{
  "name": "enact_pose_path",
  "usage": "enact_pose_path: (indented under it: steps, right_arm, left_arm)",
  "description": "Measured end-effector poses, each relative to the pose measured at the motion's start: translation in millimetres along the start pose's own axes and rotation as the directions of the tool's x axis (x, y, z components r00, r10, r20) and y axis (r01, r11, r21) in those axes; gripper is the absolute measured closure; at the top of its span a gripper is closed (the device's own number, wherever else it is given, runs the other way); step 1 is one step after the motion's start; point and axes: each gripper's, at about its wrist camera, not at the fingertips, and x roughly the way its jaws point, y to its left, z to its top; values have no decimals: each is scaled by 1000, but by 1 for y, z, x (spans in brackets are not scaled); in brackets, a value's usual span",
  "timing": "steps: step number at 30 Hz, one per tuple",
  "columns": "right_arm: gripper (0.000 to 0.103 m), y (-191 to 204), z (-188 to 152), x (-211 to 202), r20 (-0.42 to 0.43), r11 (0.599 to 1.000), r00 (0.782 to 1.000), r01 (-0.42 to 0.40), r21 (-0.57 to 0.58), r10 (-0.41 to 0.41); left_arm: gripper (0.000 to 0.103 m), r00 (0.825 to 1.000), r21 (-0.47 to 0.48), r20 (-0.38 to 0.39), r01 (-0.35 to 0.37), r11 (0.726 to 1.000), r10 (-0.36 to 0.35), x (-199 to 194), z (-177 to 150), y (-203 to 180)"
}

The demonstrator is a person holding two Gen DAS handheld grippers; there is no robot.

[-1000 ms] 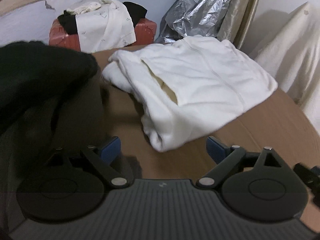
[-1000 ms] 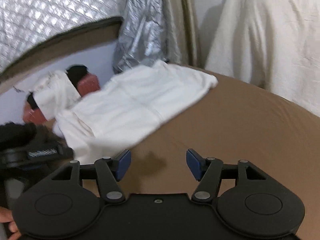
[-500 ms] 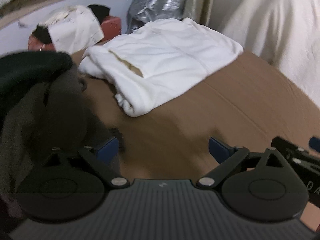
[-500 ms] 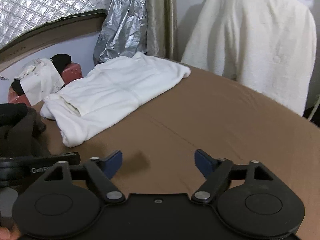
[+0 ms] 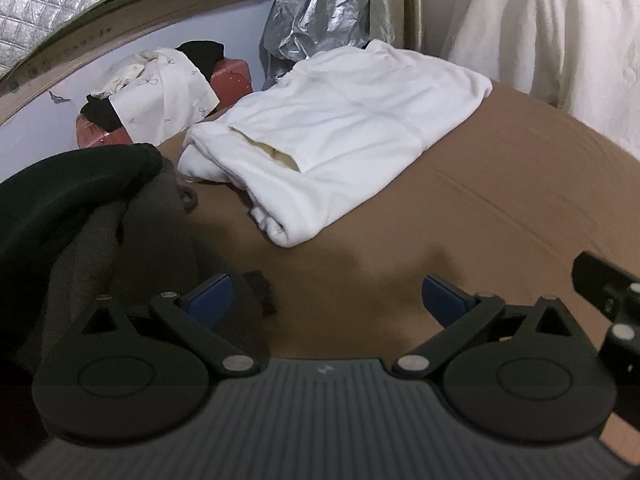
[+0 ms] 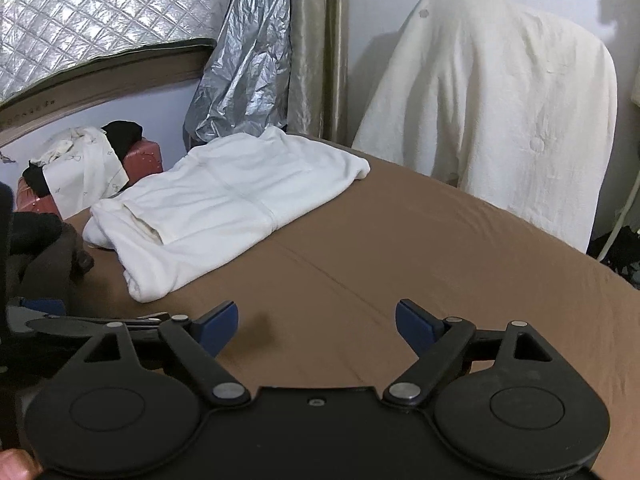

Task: Fold clothes

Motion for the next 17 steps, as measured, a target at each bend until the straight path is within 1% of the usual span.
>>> enact_pose_path:
  steps: [5, 10, 17]
  right_arm:
    - [14, 2, 0, 1, -3, 1000, 1000, -2, -8, 2]
    - [14, 4, -2, 1, -9, 1000, 1000, -4, -10, 3]
    - [14, 5, -2, 0, -9, 1000, 1000, -1, -21, 1]
  left_arm:
    - [0, 1000, -16, -3, 16, 1000, -16, 2, 0, 4]
    - [0, 1000, -4, 8, -6, 1000, 6, 2, 0, 3]
    - [0, 1000, 6, 14, -15, 1000, 15, 1, -2, 1]
